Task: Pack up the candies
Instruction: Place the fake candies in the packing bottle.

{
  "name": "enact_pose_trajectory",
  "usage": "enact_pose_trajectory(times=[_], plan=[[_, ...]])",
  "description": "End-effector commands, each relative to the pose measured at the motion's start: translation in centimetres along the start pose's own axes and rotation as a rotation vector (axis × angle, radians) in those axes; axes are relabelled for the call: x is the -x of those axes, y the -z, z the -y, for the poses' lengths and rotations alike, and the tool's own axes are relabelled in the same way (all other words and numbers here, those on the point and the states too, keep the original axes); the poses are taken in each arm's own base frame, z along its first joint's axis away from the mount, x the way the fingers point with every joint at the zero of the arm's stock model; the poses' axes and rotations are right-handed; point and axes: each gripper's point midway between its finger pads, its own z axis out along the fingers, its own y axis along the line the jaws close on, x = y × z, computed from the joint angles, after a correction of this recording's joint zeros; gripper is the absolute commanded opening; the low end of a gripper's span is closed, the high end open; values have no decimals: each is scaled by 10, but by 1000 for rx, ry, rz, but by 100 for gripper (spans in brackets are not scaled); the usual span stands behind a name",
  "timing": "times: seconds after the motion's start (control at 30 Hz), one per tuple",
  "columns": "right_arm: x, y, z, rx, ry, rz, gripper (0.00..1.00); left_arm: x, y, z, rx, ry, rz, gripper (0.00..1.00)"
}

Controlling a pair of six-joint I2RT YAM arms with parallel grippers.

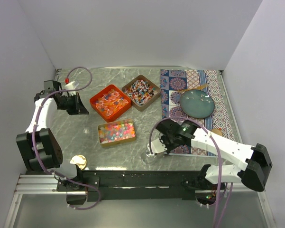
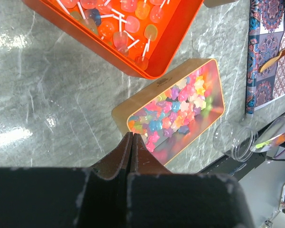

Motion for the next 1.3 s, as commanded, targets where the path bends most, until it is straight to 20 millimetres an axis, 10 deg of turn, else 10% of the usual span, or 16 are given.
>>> enact_pose_trajectory(times=[0.0,1.0,1.27], plan=[[-3,9,11,-40,10,-73,0,5,6,10,-28,-29,50,1],[-8,39,15,19,102,-311,0,-5,0,18,-107,-43,43,1],[-8,53,20,15,84,-316,0,-1,9,50,-255,-84,106,45]])
